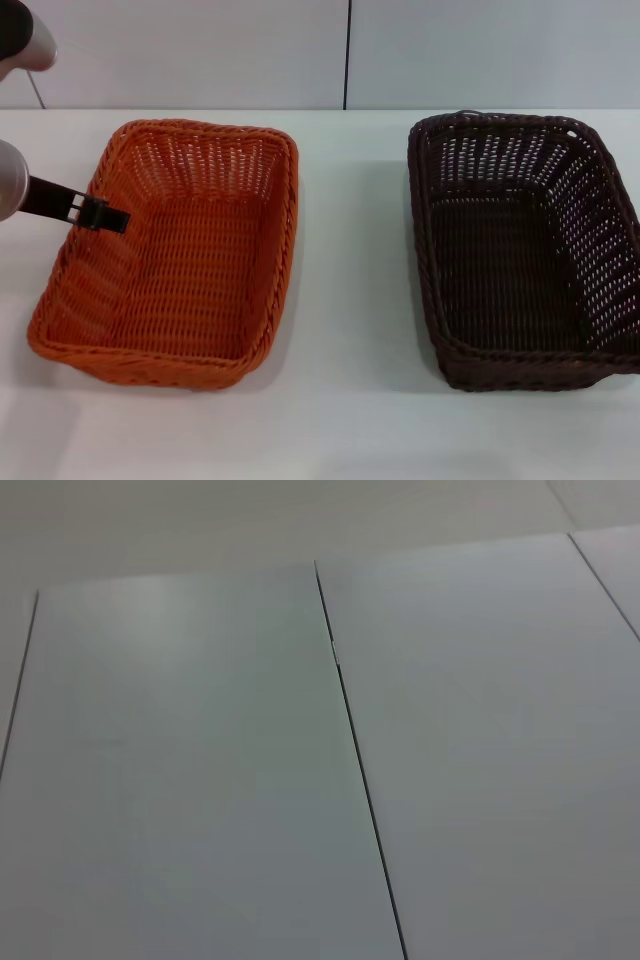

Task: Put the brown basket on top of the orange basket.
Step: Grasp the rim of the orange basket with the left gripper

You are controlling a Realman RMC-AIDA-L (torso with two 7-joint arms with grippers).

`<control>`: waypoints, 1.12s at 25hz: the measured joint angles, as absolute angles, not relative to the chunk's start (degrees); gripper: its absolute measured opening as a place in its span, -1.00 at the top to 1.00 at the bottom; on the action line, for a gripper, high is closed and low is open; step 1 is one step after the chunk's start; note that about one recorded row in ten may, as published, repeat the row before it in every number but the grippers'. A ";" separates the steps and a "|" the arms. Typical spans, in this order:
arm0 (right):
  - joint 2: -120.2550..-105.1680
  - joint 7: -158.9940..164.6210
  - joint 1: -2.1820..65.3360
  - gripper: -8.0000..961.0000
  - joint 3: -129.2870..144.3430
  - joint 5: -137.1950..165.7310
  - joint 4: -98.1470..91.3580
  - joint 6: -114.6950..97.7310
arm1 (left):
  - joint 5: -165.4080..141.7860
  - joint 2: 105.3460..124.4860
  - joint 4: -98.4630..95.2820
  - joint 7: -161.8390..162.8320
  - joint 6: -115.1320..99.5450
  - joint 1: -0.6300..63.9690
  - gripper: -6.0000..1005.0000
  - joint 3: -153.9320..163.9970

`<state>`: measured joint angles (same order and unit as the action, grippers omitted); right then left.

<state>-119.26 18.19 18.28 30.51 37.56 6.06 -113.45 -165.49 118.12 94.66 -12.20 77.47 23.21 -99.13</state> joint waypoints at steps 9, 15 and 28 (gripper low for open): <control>-119.21 18.19 18.28 -0.69 30.51 37.71 6.06 -113.19 | -165.49 118.01 89.26 -12.48 73.05 23.99 -0.40 -99.41; -119.18 18.19 18.28 -0.69 30.56 37.71 6.07 -113.13 | -165.52 117.89 80.30 -12.78 69.56 26.78 -0.38 -99.92; -119.17 18.19 18.14 -0.69 30.67 37.73 6.09 -113.01 | -165.15 117.94 74.30 -14.99 66.96 28.90 -0.35 -105.51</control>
<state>-119.17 18.19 18.14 30.67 37.73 6.09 -113.01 -165.15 117.94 74.30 -14.99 66.96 28.90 -105.51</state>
